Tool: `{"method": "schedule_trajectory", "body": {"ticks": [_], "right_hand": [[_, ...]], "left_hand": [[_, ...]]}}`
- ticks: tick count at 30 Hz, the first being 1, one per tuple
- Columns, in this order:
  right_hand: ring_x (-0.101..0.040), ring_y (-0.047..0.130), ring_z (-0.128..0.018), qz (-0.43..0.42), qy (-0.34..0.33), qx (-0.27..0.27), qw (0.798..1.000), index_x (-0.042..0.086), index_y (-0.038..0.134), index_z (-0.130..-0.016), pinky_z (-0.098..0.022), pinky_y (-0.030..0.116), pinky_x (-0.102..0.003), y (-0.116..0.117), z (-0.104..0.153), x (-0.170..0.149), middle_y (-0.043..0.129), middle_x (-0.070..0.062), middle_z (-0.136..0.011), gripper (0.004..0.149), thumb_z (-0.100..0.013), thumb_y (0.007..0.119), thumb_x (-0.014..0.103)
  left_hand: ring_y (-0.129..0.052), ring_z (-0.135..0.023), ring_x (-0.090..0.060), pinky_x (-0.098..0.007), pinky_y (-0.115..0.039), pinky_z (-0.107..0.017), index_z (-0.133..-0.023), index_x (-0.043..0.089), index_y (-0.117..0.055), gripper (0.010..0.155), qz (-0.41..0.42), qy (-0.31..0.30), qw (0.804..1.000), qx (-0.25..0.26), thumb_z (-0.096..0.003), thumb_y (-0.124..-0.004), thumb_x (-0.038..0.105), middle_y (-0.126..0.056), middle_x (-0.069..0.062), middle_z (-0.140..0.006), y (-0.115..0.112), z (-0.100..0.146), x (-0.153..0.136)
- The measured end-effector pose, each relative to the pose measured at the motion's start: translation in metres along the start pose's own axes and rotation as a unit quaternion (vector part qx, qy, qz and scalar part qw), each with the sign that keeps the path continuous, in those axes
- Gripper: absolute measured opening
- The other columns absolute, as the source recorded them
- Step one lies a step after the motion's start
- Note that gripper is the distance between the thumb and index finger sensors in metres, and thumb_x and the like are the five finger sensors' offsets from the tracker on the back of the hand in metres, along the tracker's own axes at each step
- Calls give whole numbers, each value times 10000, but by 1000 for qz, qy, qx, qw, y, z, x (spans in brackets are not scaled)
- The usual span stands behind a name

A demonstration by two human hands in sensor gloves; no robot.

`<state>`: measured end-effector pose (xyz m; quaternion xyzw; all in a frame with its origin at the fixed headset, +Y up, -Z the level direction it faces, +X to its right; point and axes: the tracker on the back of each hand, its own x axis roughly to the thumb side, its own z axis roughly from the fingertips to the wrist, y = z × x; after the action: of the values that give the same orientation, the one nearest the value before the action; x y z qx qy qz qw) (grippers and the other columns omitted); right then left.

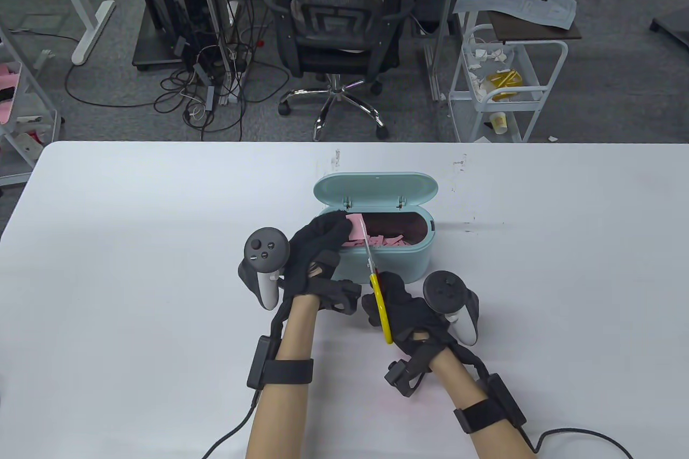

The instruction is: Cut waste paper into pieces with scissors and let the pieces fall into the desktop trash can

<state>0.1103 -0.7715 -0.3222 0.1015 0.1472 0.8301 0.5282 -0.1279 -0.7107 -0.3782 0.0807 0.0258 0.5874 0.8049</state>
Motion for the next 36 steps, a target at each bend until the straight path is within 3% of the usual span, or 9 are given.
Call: {"method": "schedule_trajectory", "body": {"ticks": [16,24,28,36], "right_hand": [[-234,960,-509,-23,-1,-19,1000,144,381,-956,-560,632,-646,-1,-6,0,795,22,-751,852,-373,646,705],[-162,998,-316,-31,-14,-75,997,142,500,-905,-523,715,-602,-8,-4,-1,879,69,-607,763,-355,716,625],[-162,998,-305,-31,-18,-79,996,149,512,-900,-522,718,-599,-10,-3,-2,885,71,-598,765,-350,739,630],[-199,962,-431,-25,-14,-52,998,180,437,-950,-553,650,-639,-11,-8,2,825,46,-702,830,-363,704,702]], "left_hand": [[-1090,-631,-132,-600,-521,-745,-739,343,-969,338,-8,-4,1000,-1,-442,-895,486,-1132,112,-592,-1,0,0],[-1091,-633,-134,-600,-519,-747,-743,331,-968,342,-1,-5,1000,-6,-444,-893,480,-1133,105,-593,-1,0,0],[-1089,-635,-135,-601,-520,-747,-745,328,-968,343,-4,-5,1000,-6,-447,-891,481,-1134,106,-593,-1,0,0],[-1090,-632,-138,-603,-519,-745,-738,326,-973,343,-8,-8,1000,-10,-441,-896,479,-1136,105,-589,0,-1,0]]}}
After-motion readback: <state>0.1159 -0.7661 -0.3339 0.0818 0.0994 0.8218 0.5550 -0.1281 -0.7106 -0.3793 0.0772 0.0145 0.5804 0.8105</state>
